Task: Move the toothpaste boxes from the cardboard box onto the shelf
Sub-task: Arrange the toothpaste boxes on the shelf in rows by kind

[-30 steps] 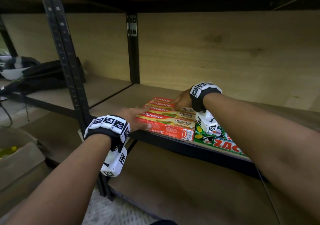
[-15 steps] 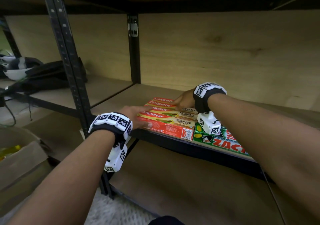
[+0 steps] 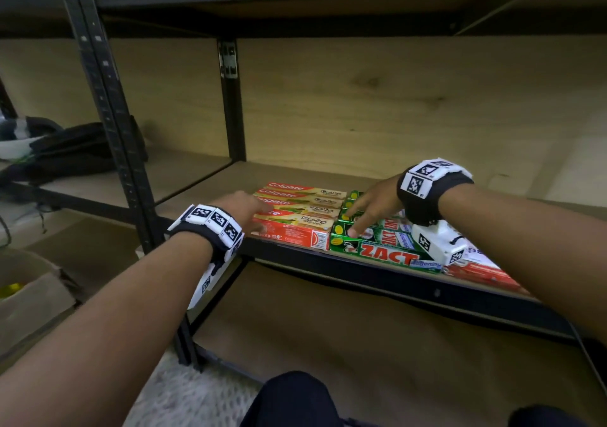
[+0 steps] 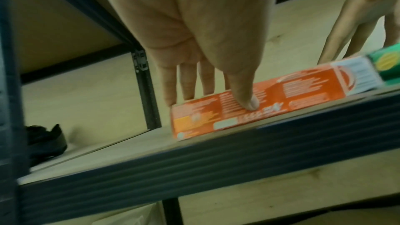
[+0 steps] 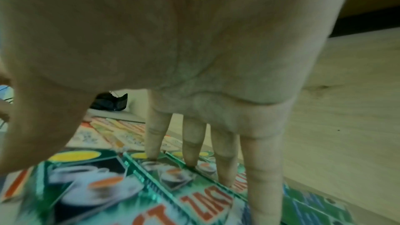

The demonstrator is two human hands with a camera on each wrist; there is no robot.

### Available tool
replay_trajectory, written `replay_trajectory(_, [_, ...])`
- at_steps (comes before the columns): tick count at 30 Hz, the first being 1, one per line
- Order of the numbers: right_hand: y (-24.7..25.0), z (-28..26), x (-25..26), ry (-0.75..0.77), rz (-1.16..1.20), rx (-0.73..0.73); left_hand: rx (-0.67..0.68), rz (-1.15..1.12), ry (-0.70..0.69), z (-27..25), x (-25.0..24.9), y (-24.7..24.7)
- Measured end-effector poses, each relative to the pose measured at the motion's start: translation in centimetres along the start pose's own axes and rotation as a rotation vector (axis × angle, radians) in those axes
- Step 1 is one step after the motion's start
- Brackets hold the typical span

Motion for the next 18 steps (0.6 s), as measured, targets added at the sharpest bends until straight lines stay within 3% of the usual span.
replay_trajectory(6, [-2.3, -0.6, -0.3, -0.022, -0.055, -0.098, -0.002, 0.089, -0.225, 0.1, -6.5, 1.5])
replay_trajectory(14, [-2.6, -0.2, 0.0, -0.022, -0.124, -0.123, 0.023, 0.081, -0.2, 1.1, -7.4, 1.8])
replay_trajectory(18, [-3.3, -0.7, 0.4, -0.015, -0.127, -0.211, 0.043, 0.135, -0.176, 0.5, -8.1, 1.5])
Point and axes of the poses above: each hand's wrist, its own z-axis towards the middle knuckle, its own y-axis out of the back of the hand, x = y × z, the point moved 2 cm from there along z, towards the middle knuckle, and after that the axes turned 10 degrees about x, right-handed, at the moved point
